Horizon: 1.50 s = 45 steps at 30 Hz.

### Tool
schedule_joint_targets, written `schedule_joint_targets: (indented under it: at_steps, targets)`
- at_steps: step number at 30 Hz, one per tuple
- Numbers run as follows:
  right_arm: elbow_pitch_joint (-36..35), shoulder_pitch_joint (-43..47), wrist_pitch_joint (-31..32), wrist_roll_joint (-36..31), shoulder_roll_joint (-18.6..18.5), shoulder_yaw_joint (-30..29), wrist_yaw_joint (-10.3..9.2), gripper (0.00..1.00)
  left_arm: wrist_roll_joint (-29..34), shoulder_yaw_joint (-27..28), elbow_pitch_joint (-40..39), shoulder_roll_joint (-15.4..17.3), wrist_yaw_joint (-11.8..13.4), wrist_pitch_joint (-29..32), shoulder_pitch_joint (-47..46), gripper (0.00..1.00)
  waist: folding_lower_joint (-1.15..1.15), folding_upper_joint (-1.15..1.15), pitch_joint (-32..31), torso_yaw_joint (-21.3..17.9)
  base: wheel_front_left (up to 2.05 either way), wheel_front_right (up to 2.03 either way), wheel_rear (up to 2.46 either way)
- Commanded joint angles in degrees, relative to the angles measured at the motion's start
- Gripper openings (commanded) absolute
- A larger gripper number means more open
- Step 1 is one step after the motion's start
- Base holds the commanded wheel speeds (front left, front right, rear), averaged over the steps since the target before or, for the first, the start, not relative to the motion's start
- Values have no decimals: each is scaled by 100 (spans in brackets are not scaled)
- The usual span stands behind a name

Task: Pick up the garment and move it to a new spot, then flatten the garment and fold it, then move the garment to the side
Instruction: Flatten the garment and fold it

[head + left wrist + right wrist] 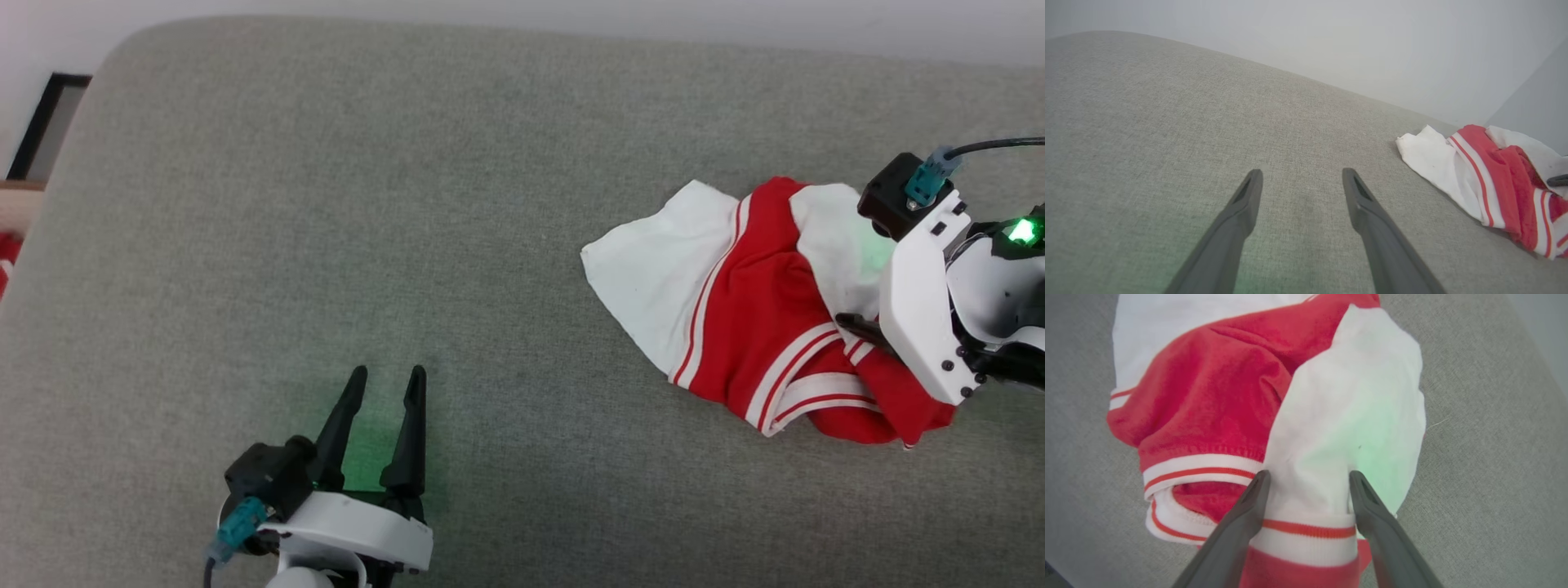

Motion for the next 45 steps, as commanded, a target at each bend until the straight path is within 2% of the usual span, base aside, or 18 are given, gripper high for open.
schedule_joint_targets:
  at_steps: [1, 2, 3, 4, 12, 16, 18, 21, 25, 29, 34, 35, 36, 37, 45]
  targets:
    - [8, -114, -47, 44, -71, 96, -8, 100, -51, 6, -3, -8, -13, -2, -45, 100, 0, 0, 100, 59, 0, 0, 0]
    - [16, -161, -125, 45, -98, 116, -8, 54, -61, 0, 2, -9, -13, -2, -52, 100, 0, 0, 109, 56, 0, 0, 0]
    - [34, -176, -203, 76, -115, 125, -8, 20, -72, -12, 11, -10, -12, -2, -62, 100, 0, 0, 111, 51, 0, 0, 0]
    - [44, -176, -272, 103, -146, 149, -8, 0, -77, -16, 21, -9, -12, -2, -67, 100, 0, 0, 106, 41, 0, 0, 0]
    - [5, 171, -1035, 434, -496, -252, -8, 0, 25, 47, 54, -8, -13, -2, -38, 100, 0, 0, 6, -141, 0, 0, 0]
    - [251, 783, -1742, 794, -614, -1035, -8, 0, 75, 73, 53, -7, -12, -2, 3, 100, 0, 0, -46, -245, 0, 0, 0]
    - [502, 1240, -2235, 978, -555, -1562, -8, 0, 89, 101, 40, -6, -12, -2, 22, 100, 0, 0, -61, -307, 0, 0, 0]
    - [977, 1974, -3073, 1223, -309, -2410, -8, 0, 109, 111, 15, -7, -12, -2, 41, 100, 0, 0, -47, -403, 0, 0, 0]
    - [1710, 2811, -4130, 1502, 300, -3444, -8, 0, 144, 149, 19, 8, -12, -2, 52, 100, 0, 0, -31, -553, 0, 0, 0]
    - [2203, 3233, -4671, 1601, 872, -3962, -8, 0, 157, 138, -4, 67, -12, -2, 24, 100, 0, 0, -23, -686, 0, 0, 0]
    - [2534, 3448, -4973, 1473, 1233, -4229, -8, 0, 151, 130, -9, 155, -12, -2, -37, 100, 0, 0, -20, -792, 0, 0, 0]
    - [2545, 3465, -5021, 1421, 1274, -4245, -8, 14, 150, 135, -14, 172, -12, -2, -44, 100, 0, 0, -20, -809, 0, 0, 0]
    - [2535, 3471, -5077, 1365, 1305, -4257, -8, 41, 153, 137, -16, 190, -12, -2, -44, 100, 0, 0, -26, -830, 0, 0, 0]
    - [2517, 3488, -5132, 1311, 1319, -4265, -8, 100, 157, 127, -14, 204, -12, -2, -38, 100, 0, 0, -38, -846, 0, 0, 0]
    - [1953, 3776, -5923, 551, 1144, -4388, -8, 100, 57, 84, -89, 456, -12, -2, -120, 100, 0, 0, -203, -992, 0, 0, 0]
